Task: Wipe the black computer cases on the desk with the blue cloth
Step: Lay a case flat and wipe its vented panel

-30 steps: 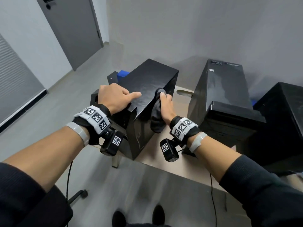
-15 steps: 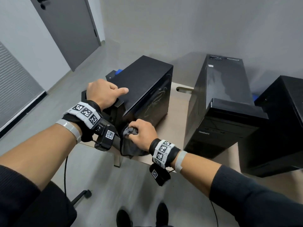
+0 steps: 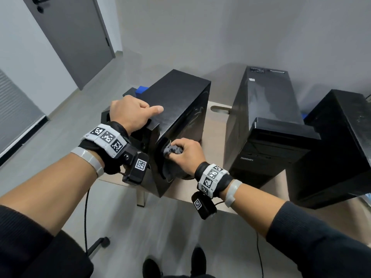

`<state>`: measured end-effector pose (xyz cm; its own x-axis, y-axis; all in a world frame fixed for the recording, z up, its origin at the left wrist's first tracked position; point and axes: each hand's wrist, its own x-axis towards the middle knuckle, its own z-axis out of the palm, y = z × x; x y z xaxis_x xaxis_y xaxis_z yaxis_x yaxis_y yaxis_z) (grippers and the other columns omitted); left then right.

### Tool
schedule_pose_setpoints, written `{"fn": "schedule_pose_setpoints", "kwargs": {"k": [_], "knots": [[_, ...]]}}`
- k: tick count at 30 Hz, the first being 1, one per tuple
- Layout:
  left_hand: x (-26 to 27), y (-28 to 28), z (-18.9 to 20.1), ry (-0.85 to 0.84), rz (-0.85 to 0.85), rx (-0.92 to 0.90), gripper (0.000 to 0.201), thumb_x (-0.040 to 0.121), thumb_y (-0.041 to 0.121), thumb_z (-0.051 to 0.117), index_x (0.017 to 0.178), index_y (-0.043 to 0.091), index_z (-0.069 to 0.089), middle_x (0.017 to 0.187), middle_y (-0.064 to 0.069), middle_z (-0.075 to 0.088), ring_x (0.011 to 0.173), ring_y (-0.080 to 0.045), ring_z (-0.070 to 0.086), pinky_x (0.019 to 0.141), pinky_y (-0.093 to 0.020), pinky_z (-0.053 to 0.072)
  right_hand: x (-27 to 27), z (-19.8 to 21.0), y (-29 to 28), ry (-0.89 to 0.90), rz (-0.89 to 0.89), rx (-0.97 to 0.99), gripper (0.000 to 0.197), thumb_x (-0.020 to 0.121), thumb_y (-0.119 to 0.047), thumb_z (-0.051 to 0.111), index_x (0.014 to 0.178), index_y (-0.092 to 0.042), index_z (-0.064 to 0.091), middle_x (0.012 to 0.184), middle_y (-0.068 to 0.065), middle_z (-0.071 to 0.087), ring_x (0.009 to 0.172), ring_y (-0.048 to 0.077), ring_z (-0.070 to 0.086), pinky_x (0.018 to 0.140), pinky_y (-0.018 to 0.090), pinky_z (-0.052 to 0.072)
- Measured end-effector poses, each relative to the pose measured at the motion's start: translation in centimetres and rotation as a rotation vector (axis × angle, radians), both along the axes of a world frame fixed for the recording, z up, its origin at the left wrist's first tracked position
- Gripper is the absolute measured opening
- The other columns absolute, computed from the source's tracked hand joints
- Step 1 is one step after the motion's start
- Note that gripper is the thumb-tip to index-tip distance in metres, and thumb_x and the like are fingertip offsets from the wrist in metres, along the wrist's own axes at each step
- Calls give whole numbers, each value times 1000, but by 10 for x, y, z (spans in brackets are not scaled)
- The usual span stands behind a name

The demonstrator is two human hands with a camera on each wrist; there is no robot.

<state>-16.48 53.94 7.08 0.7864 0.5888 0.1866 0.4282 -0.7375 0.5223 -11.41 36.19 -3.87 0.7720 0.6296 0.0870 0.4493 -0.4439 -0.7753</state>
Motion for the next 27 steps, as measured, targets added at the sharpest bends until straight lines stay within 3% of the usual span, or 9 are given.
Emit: {"fn": "schedule_pose_setpoints", "kwargs": {"k": [3, 6, 9, 13, 15, 18, 21, 27], "knots": [[6, 7, 16, -35, 19, -130, 68, 76, 72, 66, 49, 15, 39, 45, 5, 31, 54, -25, 36, 79, -35, 30, 7, 20, -7, -46, 20, 61, 22, 70, -30, 79, 91, -27, 74, 86, -10, 68, 80, 12, 62, 78, 31, 52], [0, 25, 15, -123, 40, -368, 78, 62, 74, 73, 44, 15, 25, 46, 6, 17, 55, -26, 22, 69, -37, 25, 5, 33, -7, -94, 77, 60, 23, 72, -32, 77, 93, -27, 73, 88, -9, 68, 83, 13, 61, 79, 31, 50], [-17, 35, 7, -150, 143, -515, 77, 53, 74, 80, 47, 19, 27, 59, -6, 26, 58, -27, 32, 60, -39, 30, 1, 31, 0, -93, 123, 62, 24, 72, -33, 77, 95, -28, 72, 89, -9, 67, 84, 13, 61, 81, 35, 52], [-46, 45, -13, -252, 249, -720, 52, 63, 56, 87, 49, 17, 55, 62, -10, 52, 48, -23, 50, 47, -29, 41, -8, 24, 13, -103, 162, 87, 21, 73, -33, 76, 92, -29, 72, 84, -10, 63, 80, 12, 59, 77, 35, 51], [-58, 49, -24, -309, 272, -751, 48, 63, 56, 86, 54, 16, 62, 60, -9, 57, 56, -23, 52, 54, -31, 43, -13, 18, 15, -111, 178, 110, 20, 73, -34, 75, 92, -29, 71, 82, -11, 61, 79, 11, 59, 76, 35, 51], [-68, 55, -36, -340, 327, -733, 61, 58, 69, 80, 45, 19, 47, 47, 1, 44, 53, -22, 39, 59, -34, 36, -17, 11, 18, -80, 192, 155, 19, 73, -31, 76, 92, -27, 71, 82, -12, 61, 79, 11, 59, 77, 37, 51], [-70, 60, -34, -320, 346, -681, 68, 54, 82, 70, 52, 18, 48, 50, 0, 37, 56, -22, 33, 64, -36, 32, -16, 11, 20, -70, 196, 182, 19, 73, -24, 78, 91, -22, 72, 82, -5, 62, 77, 14, 60, 76, 36, 50], [-82, 74, -36, -373, 393, -777, 61, 55, 71, 76, 39, 20, 46, 47, 4, 40, 55, -22, 37, 63, -33, 33, -20, 7, 26, -51, 185, 148, 20, 73, -21, 80, 92, -20, 72, 87, -3, 64, 82, 13, 59, 80, 33, 49]]}}
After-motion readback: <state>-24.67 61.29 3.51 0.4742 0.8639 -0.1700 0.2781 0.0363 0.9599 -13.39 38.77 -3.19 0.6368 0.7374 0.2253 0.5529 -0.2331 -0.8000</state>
